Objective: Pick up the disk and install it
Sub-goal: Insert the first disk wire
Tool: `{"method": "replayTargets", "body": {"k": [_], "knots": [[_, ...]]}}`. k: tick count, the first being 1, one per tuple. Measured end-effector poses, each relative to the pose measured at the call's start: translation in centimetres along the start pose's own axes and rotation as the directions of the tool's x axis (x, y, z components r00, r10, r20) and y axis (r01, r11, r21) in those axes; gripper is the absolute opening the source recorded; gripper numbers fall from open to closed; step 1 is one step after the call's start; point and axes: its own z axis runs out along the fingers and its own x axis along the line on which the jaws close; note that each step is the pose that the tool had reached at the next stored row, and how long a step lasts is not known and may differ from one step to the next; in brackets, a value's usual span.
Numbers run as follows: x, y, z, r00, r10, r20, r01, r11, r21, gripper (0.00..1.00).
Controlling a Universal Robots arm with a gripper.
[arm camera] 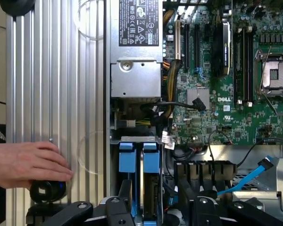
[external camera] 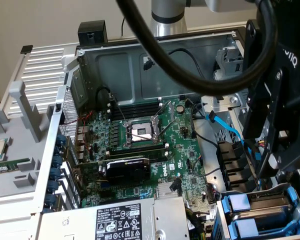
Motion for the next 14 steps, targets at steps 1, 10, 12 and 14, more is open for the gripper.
{"method": "replayTargets", "body": {"k": [1,10,12,14], "knots": [[0.0,0.0,0.0,1.0,0.0,-0.0001,0.0,1.0,-0.0002,0.51],[-0.3,-0.03,-0.02,1.0,0.0,0.0,0.0,1.0,-0.001,0.51],[-0.6,-0.07,-0.04,1.0,0.0,-0.0001,0.0,1.0,0.0006,0.51],[-1.0,-0.13,-0.07,1.0,0.0,-0.0001,0.0,1.0,0.0096,0.51]]}}
